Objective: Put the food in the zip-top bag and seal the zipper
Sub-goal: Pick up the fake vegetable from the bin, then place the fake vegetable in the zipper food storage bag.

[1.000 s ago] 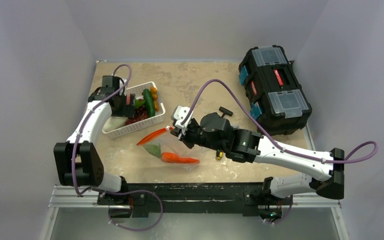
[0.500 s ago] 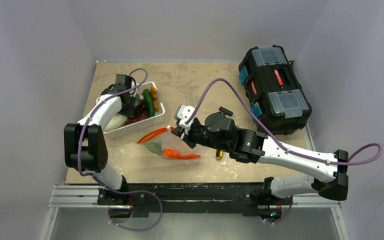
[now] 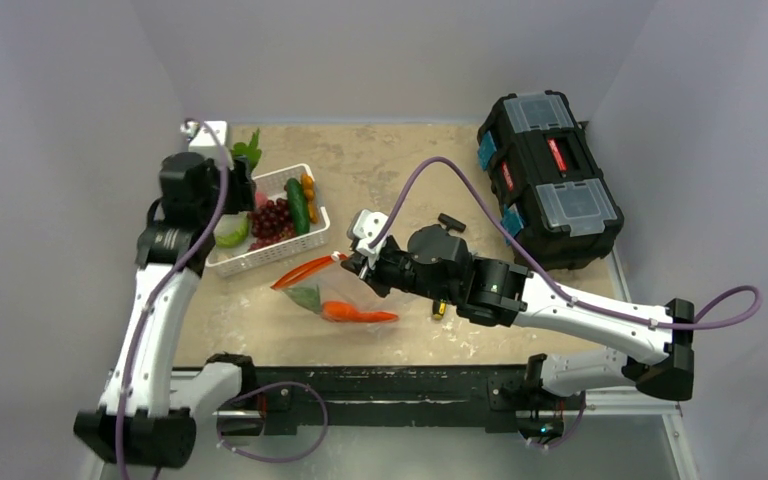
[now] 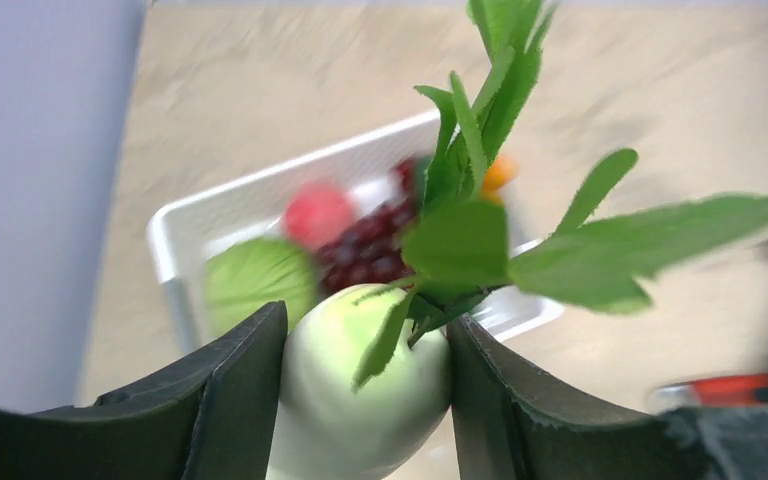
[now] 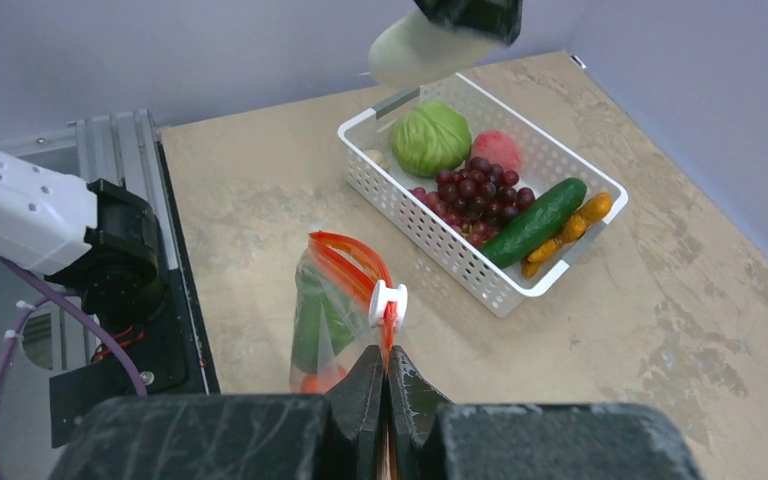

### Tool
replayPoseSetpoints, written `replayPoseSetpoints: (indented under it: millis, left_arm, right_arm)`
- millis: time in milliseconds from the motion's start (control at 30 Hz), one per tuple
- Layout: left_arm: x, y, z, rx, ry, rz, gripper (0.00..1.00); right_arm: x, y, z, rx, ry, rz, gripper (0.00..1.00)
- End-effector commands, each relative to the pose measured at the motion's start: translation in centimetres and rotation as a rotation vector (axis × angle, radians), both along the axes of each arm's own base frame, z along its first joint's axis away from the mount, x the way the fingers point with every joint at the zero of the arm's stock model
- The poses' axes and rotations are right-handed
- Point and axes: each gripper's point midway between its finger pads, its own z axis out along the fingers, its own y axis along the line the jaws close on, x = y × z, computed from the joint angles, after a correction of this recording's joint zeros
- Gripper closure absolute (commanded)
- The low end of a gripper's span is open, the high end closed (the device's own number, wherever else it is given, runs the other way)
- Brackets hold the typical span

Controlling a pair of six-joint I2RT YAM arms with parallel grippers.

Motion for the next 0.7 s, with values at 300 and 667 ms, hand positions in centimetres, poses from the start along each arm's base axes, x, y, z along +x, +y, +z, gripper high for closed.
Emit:
replayPoseSetpoints:
  millis: [300, 667]
  left_arm:
    - [-11.5, -11.7, 12.7, -0.888, -0.594, -0.487, 0.82]
    - [-15.0, -6.5, 10.4, -1.121, -0.762, -0.139, 0.90]
  right_arm:
    - [0.3, 0.9, 1.9, 0.107, 0.011, -0.018, 1.00]
    - [0.9, 1.4, 2.7, 0.145, 0.027, -0.042, 1.00]
